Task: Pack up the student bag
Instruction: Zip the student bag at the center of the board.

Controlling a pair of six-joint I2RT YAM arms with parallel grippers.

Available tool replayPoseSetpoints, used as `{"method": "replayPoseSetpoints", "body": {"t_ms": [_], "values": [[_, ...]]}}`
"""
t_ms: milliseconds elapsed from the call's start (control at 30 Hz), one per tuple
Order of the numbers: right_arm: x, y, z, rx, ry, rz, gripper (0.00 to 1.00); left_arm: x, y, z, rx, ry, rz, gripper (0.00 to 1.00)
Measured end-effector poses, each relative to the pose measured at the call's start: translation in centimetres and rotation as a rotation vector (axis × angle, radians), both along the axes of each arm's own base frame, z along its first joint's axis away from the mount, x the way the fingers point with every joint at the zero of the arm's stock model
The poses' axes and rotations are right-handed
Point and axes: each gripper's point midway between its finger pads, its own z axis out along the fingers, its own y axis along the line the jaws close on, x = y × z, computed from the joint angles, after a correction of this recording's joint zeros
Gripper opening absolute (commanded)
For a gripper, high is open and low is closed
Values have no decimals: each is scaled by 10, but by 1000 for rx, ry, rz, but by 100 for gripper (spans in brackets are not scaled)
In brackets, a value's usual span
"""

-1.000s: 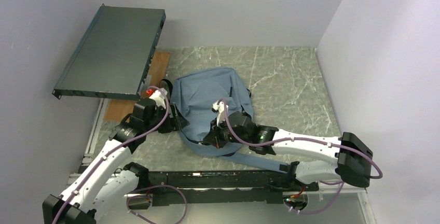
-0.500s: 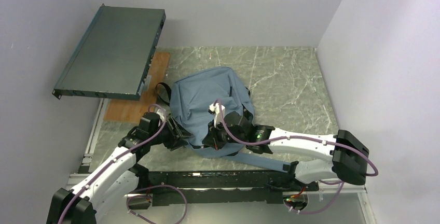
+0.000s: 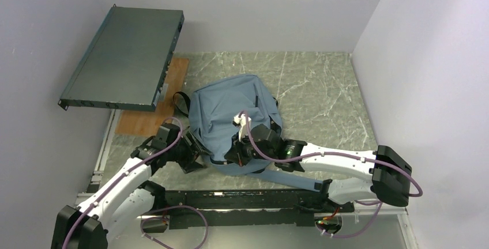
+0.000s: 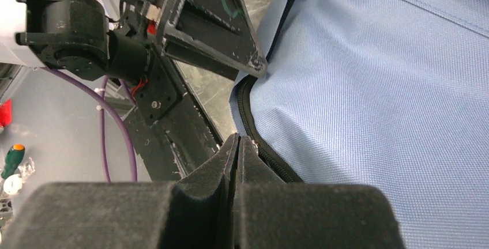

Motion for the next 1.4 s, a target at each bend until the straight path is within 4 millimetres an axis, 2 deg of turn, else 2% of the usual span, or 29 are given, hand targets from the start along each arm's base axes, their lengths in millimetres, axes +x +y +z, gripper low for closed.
{"method": "replayPoseSetpoints", "body": {"t_ms": [100,167,333,433,567,733,833,1000,1033,1067,1200,1233,1400], "values": [[1,2,3,12,-6,0,0,-5,1,-7,7,45,10,71],[1,2,4,17,-7,0,0,-6,2,-11,17,65,14,64],[2,2,3,14,-8,-9,0,0,0,-20,14,70,22,17],[5,-2,0,1,-6,-40,0,6,-2,-22,18,52,20,0],[13,-24,-4,-31,8,-172,0,11,7,-25,83,30,17,0],[33,-92,6,-22,48,-537,0,23,27,-24,173,-28,42,0],[46,-125,12,9,73,-706,0,28,35,-18,187,-83,51,0],[78,-169,-3,-27,72,-885,0,32,48,-10,224,-159,60,0],[80,-173,-6,-42,62,-887,0,32,52,-10,237,-168,58,2],[80,-173,-7,-53,52,-866,0,31,53,-10,246,-176,49,8],[73,-148,1,-32,1,-665,0,29,52,-5,250,-243,-36,50],[71,-142,4,-19,-6,-629,0,28,50,-3,245,-268,-65,55],[65,-123,10,11,-25,-505,0,21,35,29,167,-472,-196,68]]}}
